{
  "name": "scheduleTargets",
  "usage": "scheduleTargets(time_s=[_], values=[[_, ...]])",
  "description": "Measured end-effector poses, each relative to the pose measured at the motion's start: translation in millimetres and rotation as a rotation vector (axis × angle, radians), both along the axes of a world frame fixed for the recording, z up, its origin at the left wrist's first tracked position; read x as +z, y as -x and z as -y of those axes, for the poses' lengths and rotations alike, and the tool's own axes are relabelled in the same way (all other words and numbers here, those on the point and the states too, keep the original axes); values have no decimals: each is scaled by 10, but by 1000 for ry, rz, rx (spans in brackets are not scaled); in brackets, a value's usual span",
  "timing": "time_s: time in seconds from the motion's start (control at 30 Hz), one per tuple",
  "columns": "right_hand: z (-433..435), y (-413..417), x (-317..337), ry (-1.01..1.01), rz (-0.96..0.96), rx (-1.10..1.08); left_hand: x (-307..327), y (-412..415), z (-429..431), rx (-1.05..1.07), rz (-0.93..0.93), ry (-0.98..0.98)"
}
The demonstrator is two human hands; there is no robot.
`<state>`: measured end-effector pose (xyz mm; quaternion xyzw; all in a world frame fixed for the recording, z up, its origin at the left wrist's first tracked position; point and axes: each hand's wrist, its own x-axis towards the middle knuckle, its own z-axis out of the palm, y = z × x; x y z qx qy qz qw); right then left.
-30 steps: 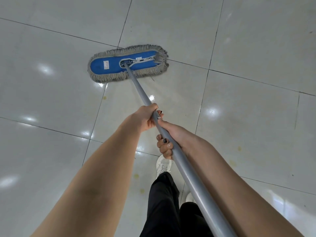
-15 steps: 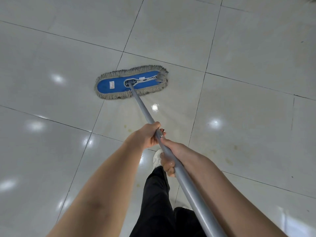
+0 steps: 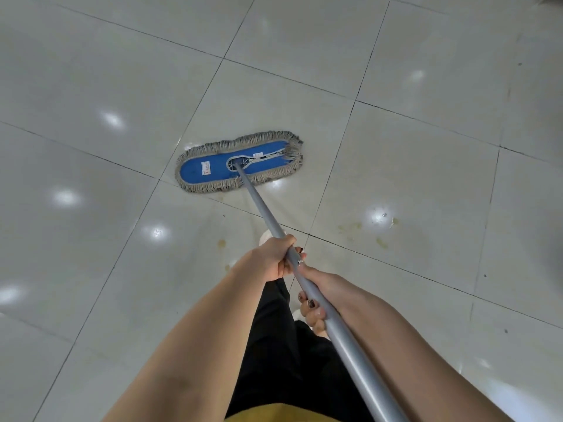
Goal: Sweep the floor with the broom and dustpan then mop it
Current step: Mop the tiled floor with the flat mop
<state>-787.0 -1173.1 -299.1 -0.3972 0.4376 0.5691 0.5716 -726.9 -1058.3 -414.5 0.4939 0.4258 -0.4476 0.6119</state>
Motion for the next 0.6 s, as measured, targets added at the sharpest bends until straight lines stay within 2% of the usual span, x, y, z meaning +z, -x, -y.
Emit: scheduleTargets(time_s=[0.2, 0.43, 0.6], values=[[-40, 380, 139, 38, -2, 21, 109, 448, 11, 14, -8, 20], [-282, 242, 81, 80, 45, 26, 129, 269, -164, 6, 11, -4], [-528, 139, 50, 89, 30, -4, 111, 88, -434, -115, -13, 7]])
